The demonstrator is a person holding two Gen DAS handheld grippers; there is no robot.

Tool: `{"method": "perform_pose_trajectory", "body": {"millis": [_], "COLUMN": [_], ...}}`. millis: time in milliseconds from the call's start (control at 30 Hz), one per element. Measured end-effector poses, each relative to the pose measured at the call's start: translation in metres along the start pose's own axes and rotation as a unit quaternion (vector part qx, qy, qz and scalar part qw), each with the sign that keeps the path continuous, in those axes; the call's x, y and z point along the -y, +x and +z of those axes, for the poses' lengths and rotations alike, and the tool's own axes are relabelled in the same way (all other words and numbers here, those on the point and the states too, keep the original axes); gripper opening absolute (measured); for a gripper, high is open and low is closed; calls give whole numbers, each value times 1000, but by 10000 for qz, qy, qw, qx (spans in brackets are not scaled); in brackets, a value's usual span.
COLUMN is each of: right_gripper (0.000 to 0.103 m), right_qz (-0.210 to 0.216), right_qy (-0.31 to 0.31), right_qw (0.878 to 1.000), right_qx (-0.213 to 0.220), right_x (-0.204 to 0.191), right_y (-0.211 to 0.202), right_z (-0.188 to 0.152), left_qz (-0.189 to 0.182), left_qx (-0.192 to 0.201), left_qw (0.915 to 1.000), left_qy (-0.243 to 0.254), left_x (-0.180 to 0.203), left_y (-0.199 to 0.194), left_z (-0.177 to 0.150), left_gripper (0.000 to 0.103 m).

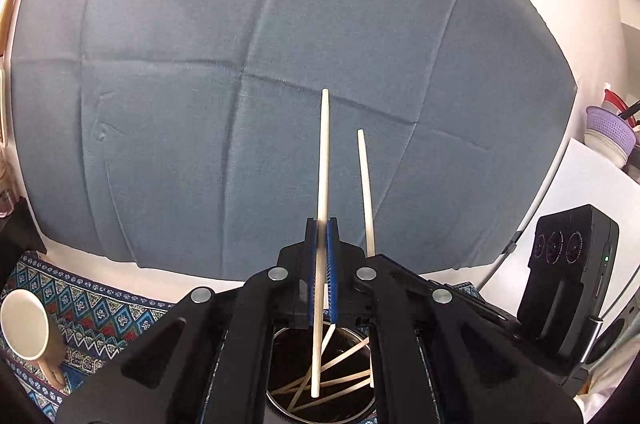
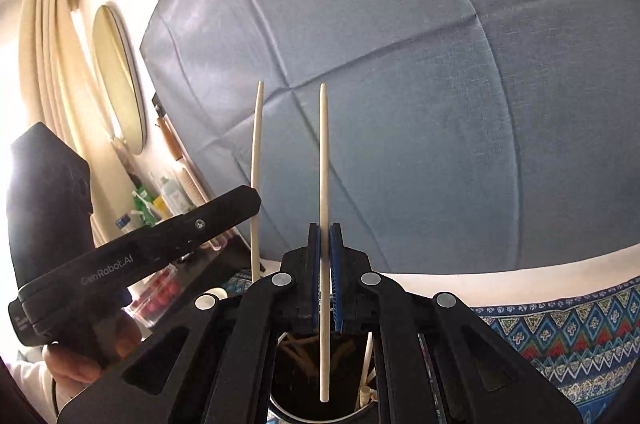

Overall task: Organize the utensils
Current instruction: 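Open the right tool to drop its stick in while the left tool releases its stick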

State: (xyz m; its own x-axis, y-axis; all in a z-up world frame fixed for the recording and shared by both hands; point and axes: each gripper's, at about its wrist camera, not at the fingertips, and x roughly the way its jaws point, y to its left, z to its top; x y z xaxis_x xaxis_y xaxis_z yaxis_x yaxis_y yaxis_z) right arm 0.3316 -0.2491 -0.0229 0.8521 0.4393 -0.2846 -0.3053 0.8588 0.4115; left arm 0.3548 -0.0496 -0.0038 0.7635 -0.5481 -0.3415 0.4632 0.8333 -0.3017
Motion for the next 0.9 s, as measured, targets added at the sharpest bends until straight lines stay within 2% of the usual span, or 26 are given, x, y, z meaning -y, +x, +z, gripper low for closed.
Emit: {"method": "perform_pose_trajectory", "body": {"millis": [300, 500, 900], "right_gripper": [5, 5, 8], "right_qz": [-353, -420, -527], "right_qy": [-149, -316, -325], "right_qw": [9992, 9980, 9974], "right_qx": [-146, -340, -357], "right_x": [3, 4, -2], "right_y": [13, 14, -5], "right_z": [-20, -30, -32], "left_qz": [-44, -41, -19], "left_qx": [-122, -335, -509], "left_qw": [9996, 9993, 9984], "left_qy": [-253, -179, -251], "left_x": [-16, -15, -16], "left_y": [16, 20, 9], "left_z": [-29, -46, -56], "left_gripper": [5, 5, 5]}}
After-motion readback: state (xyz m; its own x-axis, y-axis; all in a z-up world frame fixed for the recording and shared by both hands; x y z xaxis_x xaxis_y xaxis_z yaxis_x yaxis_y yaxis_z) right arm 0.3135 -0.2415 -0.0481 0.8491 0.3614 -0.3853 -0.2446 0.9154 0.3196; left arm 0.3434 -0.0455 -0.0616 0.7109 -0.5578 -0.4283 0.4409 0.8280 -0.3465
